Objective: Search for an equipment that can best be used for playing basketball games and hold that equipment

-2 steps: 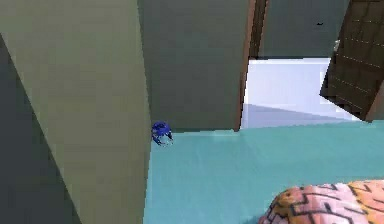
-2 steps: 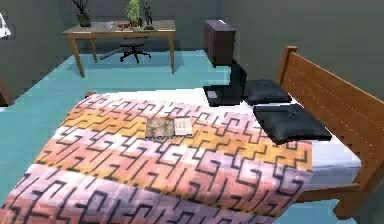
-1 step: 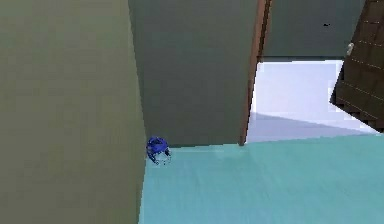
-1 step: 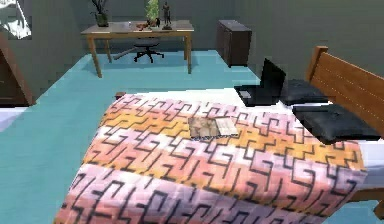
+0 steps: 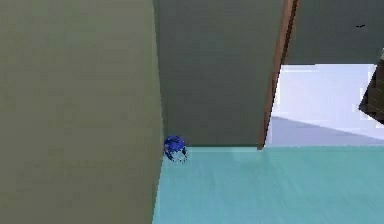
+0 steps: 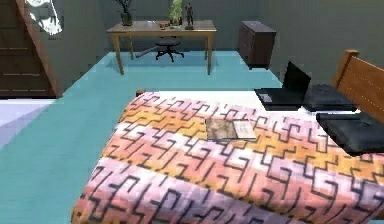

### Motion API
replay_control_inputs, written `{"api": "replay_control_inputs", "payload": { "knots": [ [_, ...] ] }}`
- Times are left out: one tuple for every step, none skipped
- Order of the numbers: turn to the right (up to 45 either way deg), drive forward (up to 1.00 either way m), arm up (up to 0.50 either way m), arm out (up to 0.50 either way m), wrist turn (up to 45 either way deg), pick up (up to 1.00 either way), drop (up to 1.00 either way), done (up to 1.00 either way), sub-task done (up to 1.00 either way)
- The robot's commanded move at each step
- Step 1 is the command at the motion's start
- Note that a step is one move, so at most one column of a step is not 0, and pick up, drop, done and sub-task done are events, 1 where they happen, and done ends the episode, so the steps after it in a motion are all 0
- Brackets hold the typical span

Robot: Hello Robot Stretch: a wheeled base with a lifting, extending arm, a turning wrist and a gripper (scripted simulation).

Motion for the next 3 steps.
{"api": "replay_control_inputs", "payload": {
  "knots": [
    [0.0, 0.75, 0.0, 0.0, 0.0, 0.0, 0.0, 0.0, 0.0],
    [42.0, 0.0, 0.0, 0.0, 0.0, 0.0, 0.0, 0.0, 0.0],
    [0.0, 0.6, 0.0, 0.0, 0.0, 0.0, 0.0, 0.0, 0.0]
  ]
}}
